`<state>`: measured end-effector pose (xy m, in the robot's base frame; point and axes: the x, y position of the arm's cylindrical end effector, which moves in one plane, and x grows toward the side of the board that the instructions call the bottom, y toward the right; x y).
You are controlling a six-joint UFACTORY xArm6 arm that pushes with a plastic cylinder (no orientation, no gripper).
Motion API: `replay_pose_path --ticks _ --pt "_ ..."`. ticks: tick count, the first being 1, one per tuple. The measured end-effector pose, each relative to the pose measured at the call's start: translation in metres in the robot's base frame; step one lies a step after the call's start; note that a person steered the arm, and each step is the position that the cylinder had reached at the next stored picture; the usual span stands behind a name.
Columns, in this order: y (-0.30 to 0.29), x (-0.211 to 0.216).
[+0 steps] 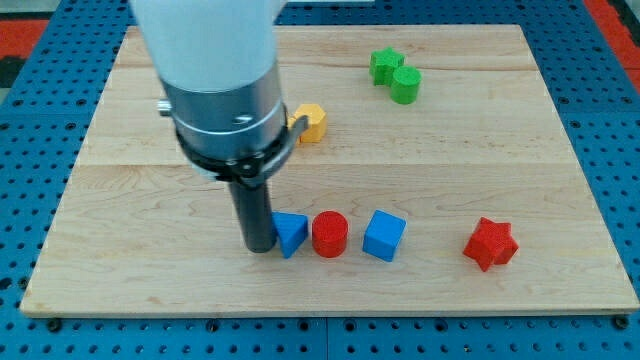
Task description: Push the yellow heart to the left side of the blue triangle
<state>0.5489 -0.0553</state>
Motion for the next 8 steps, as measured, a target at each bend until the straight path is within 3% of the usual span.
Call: replay_pose_path --ticks 2,4,5,6,8 --pt "-0.001 -0.004" --pt "-0.095 -0.072" --pt "-0.13 -0.072" --pt "-0.162 -0.104" --pt "-0.063 -0.176"
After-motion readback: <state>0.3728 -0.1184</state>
